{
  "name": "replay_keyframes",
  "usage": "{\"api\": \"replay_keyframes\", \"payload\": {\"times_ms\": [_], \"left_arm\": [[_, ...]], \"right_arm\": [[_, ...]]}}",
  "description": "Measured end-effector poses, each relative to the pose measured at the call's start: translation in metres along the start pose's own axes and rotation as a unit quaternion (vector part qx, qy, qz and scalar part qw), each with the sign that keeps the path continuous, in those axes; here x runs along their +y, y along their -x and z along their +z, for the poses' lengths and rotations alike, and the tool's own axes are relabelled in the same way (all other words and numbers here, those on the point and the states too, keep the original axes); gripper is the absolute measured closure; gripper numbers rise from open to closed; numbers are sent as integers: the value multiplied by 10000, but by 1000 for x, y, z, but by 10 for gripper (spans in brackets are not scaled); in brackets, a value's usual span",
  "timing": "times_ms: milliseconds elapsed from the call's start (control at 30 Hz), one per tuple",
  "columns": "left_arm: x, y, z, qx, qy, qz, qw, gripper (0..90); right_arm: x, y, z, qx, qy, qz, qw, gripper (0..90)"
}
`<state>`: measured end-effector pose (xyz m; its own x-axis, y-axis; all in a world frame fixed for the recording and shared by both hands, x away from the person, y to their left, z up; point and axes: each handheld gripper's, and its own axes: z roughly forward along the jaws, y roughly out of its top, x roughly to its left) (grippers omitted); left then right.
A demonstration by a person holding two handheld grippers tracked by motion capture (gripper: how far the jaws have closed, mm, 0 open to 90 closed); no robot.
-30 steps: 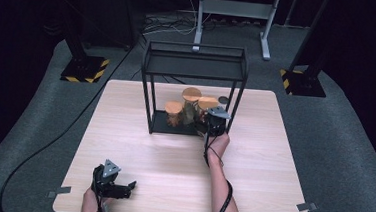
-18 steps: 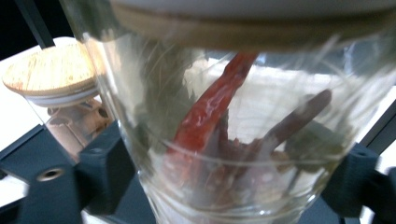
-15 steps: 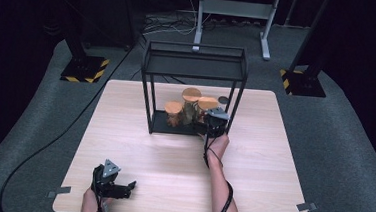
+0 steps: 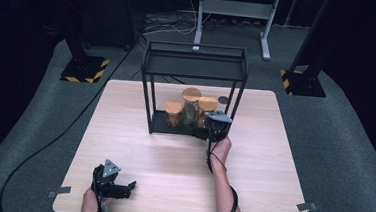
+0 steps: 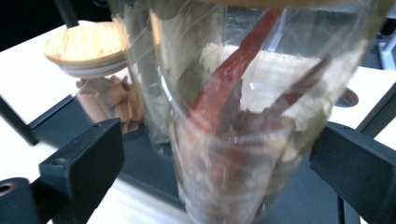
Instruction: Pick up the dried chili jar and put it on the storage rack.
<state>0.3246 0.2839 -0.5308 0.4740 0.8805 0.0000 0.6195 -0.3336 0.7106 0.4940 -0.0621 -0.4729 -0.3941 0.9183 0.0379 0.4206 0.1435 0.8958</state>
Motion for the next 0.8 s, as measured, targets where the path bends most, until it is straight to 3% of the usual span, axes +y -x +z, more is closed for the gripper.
{"api": "replay_keyframes", "payload": {"times_ms": [233, 533, 800], "left_arm": [[0, 0, 0, -1, -2, 2, 10000, 3], [0, 0, 0, -1, -1, 2, 10000, 3], [0, 0, 0, 1, -4, 2, 10000, 2]], "right_arm": [[-9, 2, -17, 142, -196, -97, 9997, 9], [-28, 7, -54, 309, -424, -116, 9986, 0], [-60, 13, -89, 406, -663, -92, 9969, 0]]}}
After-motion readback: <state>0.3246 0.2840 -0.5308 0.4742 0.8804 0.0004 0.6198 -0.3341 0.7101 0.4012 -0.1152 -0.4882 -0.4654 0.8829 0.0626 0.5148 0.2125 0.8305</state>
